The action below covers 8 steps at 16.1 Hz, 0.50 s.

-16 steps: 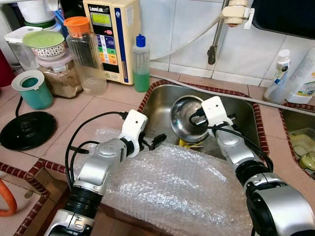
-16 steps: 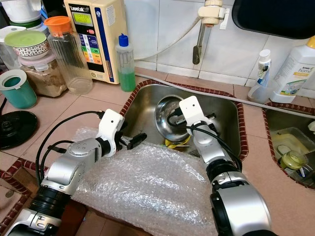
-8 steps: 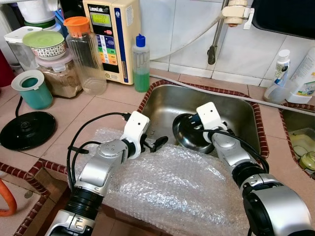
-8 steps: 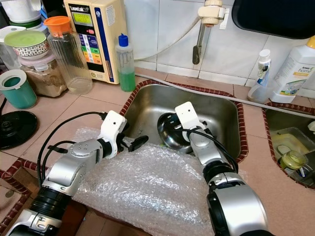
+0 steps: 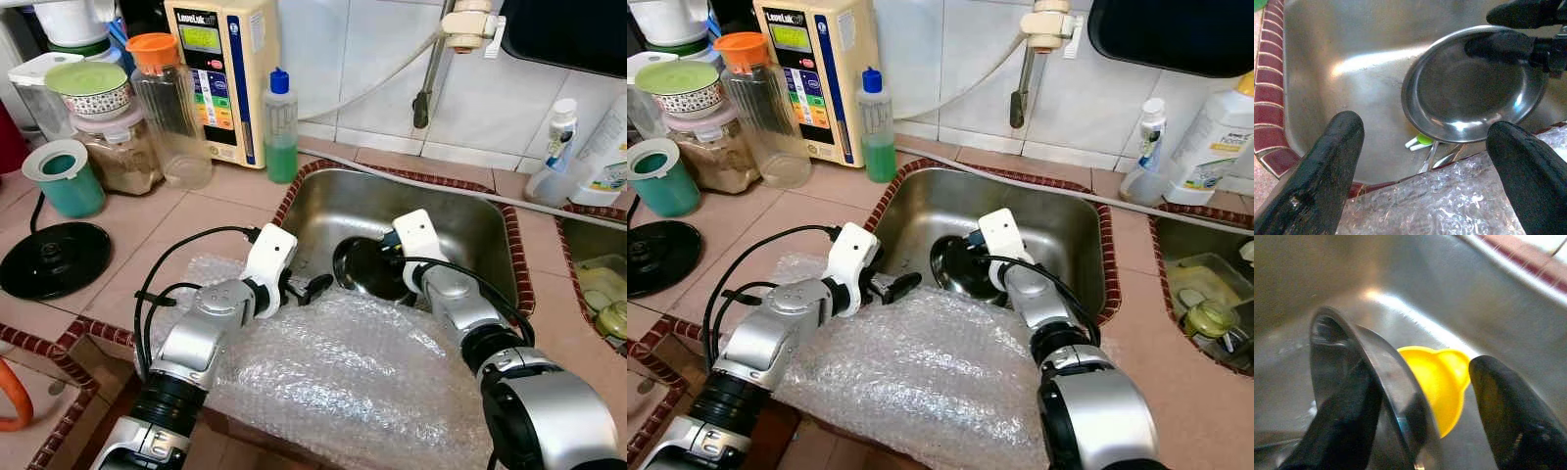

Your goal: Kitchen organization

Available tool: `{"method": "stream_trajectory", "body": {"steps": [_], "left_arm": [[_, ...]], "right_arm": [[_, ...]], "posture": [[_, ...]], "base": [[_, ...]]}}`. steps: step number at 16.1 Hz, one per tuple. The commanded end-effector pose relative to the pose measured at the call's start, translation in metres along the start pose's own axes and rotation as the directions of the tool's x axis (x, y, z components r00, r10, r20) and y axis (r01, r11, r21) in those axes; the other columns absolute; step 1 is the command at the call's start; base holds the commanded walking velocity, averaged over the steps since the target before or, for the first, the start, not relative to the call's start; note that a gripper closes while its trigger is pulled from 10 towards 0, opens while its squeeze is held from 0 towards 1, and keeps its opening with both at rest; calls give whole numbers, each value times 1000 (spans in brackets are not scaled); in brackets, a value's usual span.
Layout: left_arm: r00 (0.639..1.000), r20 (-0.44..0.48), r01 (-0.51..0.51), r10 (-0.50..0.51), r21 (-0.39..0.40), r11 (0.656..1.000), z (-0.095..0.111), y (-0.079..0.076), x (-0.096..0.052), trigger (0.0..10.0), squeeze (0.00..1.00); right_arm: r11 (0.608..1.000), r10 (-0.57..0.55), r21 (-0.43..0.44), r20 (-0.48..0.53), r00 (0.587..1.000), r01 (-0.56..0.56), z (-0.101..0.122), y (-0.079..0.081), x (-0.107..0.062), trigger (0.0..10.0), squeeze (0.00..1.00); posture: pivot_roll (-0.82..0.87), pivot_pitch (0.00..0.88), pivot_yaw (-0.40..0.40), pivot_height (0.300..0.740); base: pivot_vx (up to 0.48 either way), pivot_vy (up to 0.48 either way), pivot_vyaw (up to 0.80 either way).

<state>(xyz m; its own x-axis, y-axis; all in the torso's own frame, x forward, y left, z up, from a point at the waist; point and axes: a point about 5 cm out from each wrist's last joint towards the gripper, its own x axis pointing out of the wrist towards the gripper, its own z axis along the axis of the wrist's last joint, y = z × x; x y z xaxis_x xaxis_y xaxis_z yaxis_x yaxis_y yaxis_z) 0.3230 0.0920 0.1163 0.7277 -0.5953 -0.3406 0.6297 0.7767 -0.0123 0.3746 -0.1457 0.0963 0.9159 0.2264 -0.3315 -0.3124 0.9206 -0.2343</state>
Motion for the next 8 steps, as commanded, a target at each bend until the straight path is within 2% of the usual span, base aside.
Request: {"method": "stream_trajectory", "body": {"steps": [1, 4, 6, 8], "left_arm": [[1000, 3, -10, 10, 18, 1000, 4, 2, 1, 10000, 1000], [1000, 1, -11, 11, 24, 1000, 4, 2, 1, 10000, 1000], [1000, 2, -13, 13, 26, 1000, 4, 3, 1, 10000, 1000], [1000, 5, -16, 16, 24, 1000, 4, 3, 1, 10000, 1000]], "right_arm": [[998, 31, 47, -34, 999, -30, -6, 3, 0, 10000, 1000], [984, 151, 103, -55, 987, -145, -7, 14, 1, 10000, 1000], [976, 151, 163, -33, 988, -143, -2, 14, 1, 10000, 1000], [979, 139, 153, -19, 990, -135, 1, 11, 2, 10000, 1000]], "posture": [[75, 0, 14, 740], [73, 0, 14, 740], [72, 0, 13, 740], [70, 0, 10, 740]], "base": [[0, 0, 0], [0, 0, 0], [0, 0, 0], [0, 0, 0]]}}
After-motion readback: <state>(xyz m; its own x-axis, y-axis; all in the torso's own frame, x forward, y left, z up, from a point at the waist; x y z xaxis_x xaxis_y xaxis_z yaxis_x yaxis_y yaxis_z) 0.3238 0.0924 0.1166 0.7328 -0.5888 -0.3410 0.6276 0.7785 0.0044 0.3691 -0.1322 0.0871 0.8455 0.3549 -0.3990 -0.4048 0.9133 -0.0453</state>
